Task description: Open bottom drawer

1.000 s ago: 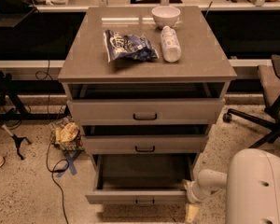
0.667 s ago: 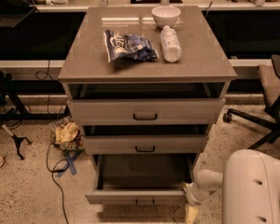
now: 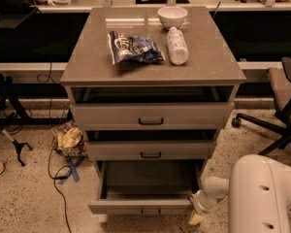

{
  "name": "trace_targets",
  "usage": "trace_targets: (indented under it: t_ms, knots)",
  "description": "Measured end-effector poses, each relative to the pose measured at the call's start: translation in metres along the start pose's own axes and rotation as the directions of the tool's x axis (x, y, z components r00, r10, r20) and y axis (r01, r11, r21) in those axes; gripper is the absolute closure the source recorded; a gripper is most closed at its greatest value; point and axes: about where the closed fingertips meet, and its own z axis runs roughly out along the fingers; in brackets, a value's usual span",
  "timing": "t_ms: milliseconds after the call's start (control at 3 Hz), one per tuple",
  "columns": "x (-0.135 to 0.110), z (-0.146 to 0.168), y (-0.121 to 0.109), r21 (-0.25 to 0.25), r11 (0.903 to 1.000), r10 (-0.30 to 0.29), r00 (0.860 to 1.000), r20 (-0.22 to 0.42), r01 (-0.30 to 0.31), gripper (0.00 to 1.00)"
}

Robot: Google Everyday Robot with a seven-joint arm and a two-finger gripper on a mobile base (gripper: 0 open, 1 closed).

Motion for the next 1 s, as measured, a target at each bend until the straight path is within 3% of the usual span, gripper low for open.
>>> trace_targets:
  t_ms: [667, 1000]
  knots:
    - [-0.0023, -0.0065, 0.0113, 0.018, 0.9998, -0.007, 1.000, 0.007, 0.007, 0.87]
    - [-0.0023, -0.0064, 0.0114, 0.018, 0.9998, -0.007, 1.000, 0.008, 0.007, 1.00]
